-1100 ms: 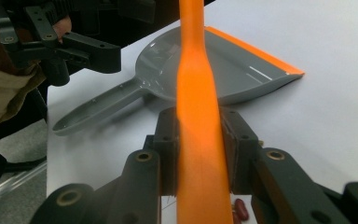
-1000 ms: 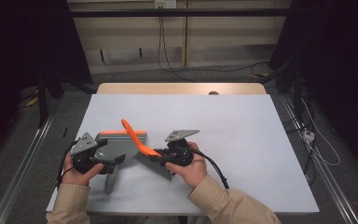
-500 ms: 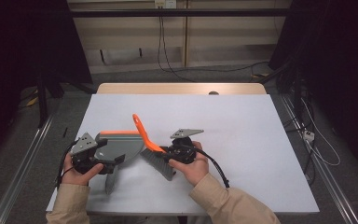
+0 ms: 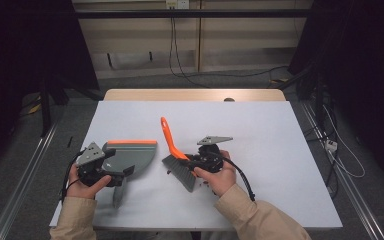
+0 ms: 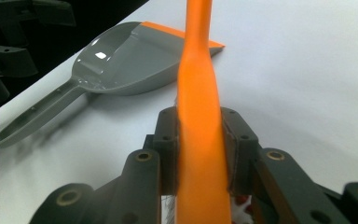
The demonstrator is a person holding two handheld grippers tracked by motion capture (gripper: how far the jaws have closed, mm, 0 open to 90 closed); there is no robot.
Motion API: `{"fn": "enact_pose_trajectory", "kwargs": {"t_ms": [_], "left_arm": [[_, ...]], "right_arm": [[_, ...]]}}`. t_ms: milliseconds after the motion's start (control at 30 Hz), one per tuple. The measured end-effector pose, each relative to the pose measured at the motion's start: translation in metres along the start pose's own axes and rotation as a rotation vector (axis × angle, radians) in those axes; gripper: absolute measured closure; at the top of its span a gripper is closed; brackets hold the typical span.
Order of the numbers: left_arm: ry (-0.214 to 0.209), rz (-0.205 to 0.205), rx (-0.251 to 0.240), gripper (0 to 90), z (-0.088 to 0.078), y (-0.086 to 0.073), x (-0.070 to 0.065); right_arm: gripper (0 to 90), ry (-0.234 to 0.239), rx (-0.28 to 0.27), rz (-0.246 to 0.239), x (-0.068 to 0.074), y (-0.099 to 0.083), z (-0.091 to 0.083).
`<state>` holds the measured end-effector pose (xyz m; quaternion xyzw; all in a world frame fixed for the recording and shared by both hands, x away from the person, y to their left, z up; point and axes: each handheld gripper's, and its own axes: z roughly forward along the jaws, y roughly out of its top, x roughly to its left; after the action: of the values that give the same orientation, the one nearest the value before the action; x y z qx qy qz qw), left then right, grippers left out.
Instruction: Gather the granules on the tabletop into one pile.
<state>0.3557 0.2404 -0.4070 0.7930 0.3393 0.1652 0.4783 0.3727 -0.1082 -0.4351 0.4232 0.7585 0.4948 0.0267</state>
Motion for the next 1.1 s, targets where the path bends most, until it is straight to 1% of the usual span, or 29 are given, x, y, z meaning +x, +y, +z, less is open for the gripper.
{"fn": "enact_pose_trajectory", "kwargs": {"t_ms": [67,300,433,533,600,667,733,800,900,933,967,1000,1067,1100], "left_arm": [[0.001,0.003,0.002,6.1,0.0,0.0,0.0],[0.002,0.006,0.003,6.1,0.0,0.0,-0.001],[-0.001,0.005,0.002,6.1,0.001,0.001,-0.001],[0.001,0.003,0.0,6.1,0.001,0.001,-0.001],[0.001,0.001,0.0,6.1,0.001,0.001,-0.001],[0.0,-0.003,0.0,6.1,0.0,0.001,0.0],[0.0,-0.004,-0.004,6.1,0.0,0.001,0.0],[0.001,-0.002,-0.006,6.1,-0.001,0.001,0.001],[0.002,-0.004,-0.007,6.1,-0.002,0.001,0.002],[0.001,-0.007,-0.008,6.1,-0.002,0.001,0.002],[0.003,-0.006,-0.007,6.1,-0.002,0.0,0.002],[0.004,-0.002,-0.005,6.1,-0.002,0.0,0.002],[0.003,-0.003,-0.005,6.1,-0.001,0.0,0.002],[0.002,-0.001,-0.005,6.1,-0.002,0.0,0.002]], "right_arm": [[71.4,-0.007,-0.005,0.009,-0.003,-0.001,-0.003],[71.4,-0.031,-0.021,0.012,-0.01,-0.003,-0.014],[71.6,-0.006,-0.045,0.046,-0.012,-0.003,-0.016],[71.6,0.01,-0.065,0.055,-0.006,0.001,-0.013],[71.6,0.023,-0.082,0.053,0.001,0.005,-0.01],[71.6,0.051,-0.085,0.075,0.008,0.01,-0.004],[71.6,0.047,-0.073,0.054,0.017,0.014,0.004],[71.6,0.055,-0.052,0.054,0.022,0.015,0.013],[71.6,0.037,-0.02,0.048,0.025,0.013,0.025],[71.6,0.033,-0.016,0.056,0.025,0.012,0.029],[71.6,0.013,-0.016,0.049,0.024,0.011,0.031],[71.5,-0.007,-0.015,0.041,0.023,0.012,0.033],[71.4,-0.015,-0.006,0.062,0.018,0.014,0.036],[71.3,-0.03,0.001,0.06,0.016,0.015,0.037]]}}
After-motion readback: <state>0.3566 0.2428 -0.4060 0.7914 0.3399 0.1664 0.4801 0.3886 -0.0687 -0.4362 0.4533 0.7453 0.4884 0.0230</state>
